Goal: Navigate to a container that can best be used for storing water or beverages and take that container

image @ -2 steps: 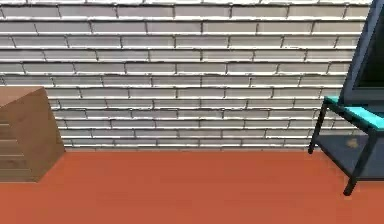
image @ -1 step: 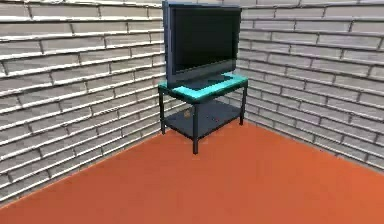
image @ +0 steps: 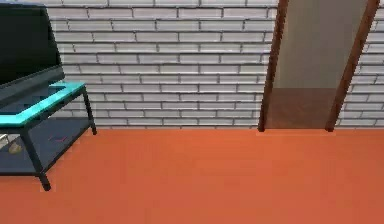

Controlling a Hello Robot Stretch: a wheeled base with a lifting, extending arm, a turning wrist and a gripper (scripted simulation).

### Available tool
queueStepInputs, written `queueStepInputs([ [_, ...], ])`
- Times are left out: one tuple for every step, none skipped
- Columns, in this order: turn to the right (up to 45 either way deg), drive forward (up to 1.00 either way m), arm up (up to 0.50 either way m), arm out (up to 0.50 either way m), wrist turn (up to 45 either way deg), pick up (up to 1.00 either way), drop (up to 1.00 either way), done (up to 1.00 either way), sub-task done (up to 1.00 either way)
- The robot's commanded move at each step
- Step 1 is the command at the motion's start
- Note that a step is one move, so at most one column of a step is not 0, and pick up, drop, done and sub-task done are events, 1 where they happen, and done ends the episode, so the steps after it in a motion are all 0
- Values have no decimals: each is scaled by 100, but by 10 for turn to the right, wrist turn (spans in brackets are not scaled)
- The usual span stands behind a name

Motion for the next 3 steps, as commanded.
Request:
queueStepInputs([
  [330, 0, 0, 0, 0, 0, 0, 0, 0],
  [0, 100, 0, 0, 0, 0, 0, 0, 0],
  [30, 0, 0, 0, 0, 0, 0, 0, 0],
])
